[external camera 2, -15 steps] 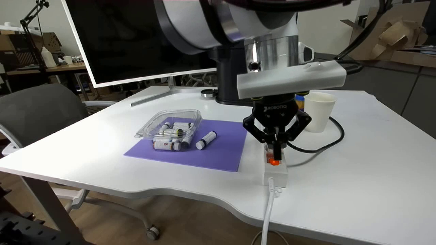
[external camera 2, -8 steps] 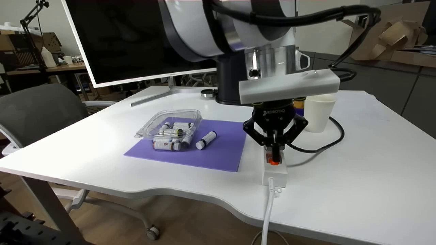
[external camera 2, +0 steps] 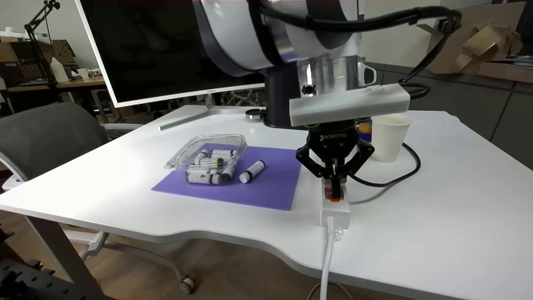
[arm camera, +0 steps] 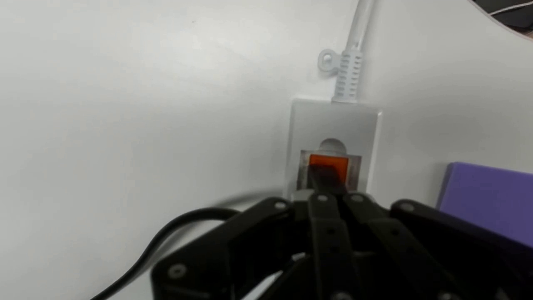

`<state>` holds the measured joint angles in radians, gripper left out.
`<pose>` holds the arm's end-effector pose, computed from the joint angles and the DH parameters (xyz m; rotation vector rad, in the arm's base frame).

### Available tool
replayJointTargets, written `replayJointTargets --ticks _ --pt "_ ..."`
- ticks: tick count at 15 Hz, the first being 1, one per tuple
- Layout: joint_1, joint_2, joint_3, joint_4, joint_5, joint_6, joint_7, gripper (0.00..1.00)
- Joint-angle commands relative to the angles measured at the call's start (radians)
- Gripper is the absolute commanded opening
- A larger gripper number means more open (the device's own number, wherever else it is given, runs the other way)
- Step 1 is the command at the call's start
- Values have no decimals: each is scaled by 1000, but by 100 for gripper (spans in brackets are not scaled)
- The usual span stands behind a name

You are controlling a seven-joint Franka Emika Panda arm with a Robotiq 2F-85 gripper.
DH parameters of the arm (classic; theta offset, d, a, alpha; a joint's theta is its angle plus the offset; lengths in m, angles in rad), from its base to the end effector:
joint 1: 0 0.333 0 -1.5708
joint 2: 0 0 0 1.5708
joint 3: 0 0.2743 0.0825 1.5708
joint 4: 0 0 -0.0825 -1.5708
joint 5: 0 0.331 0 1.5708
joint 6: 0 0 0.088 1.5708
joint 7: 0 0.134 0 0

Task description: Turn off the extension cable

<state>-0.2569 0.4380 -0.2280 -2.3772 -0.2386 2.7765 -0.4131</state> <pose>0.4054 -0.2160 0.1265 2.9822 0.2577 -0.1663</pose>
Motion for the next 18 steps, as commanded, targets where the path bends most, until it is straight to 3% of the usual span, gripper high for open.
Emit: replayJointTargets --ticks 1,8,15,18 --pt "90 72 -60 8 -67 53 184 0" --pt "277 97 -184 -17 -171 16 486 0" --pt "301 -54 -179 -90 -186 -107 494 0" --pt "316 -150 -196 -165 -225 -99 518 0"
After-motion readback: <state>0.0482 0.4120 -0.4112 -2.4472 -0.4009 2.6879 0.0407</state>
